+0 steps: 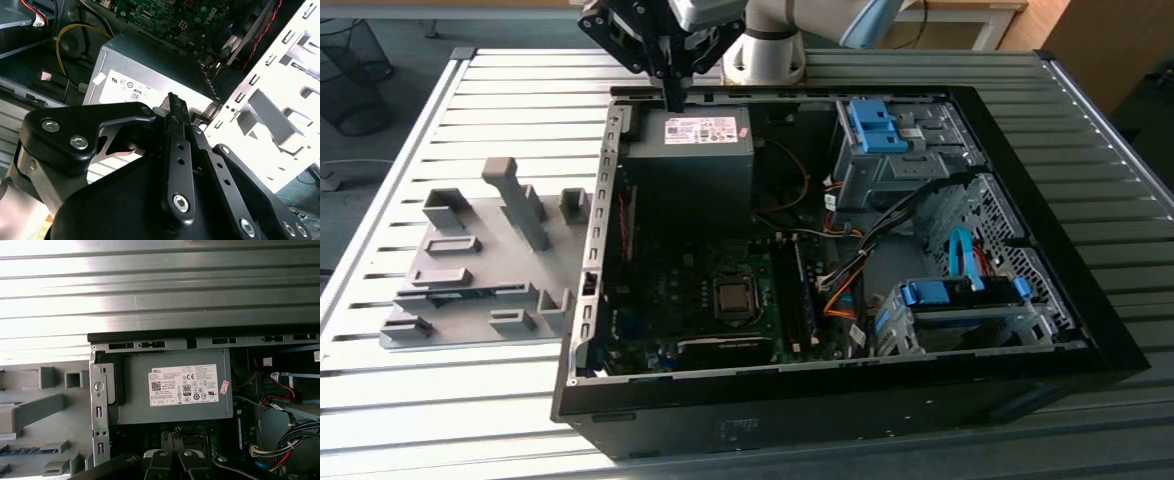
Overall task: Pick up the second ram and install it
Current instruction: 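Reach for the second ram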
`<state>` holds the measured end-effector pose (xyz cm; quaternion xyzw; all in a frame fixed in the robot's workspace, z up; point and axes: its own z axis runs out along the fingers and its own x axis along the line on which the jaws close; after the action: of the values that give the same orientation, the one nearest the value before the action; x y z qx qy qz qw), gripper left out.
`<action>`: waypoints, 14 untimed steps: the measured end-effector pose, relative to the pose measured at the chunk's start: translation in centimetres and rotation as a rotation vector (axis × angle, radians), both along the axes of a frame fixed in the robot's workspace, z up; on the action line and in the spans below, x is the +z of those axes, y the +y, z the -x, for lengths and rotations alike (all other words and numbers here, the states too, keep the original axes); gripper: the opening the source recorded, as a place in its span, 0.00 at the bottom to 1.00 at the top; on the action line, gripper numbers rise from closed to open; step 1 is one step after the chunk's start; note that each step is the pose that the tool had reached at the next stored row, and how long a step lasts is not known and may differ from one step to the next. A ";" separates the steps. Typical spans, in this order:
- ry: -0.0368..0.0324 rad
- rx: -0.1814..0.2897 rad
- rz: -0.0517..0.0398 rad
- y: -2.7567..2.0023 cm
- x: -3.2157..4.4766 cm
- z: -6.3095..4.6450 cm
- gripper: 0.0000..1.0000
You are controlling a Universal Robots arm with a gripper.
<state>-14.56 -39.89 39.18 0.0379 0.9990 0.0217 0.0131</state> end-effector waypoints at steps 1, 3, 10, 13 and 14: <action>0.0000 0.000 0.0000 0.00 0.00 0.1 0.10; 0.0000 0.000 -0.0001 0.00 -0.01 0.2 0.10; 0.0000 0.000 -0.0001 0.00 -0.04 0.4 0.10; 0.0000 0.000 -0.0001 0.00 -0.05 0.6 0.10; 0.0000 0.000 -0.0001 0.00 -0.05 0.6 0.10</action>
<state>-15.16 -39.89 39.13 0.0379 0.9990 0.0217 0.0131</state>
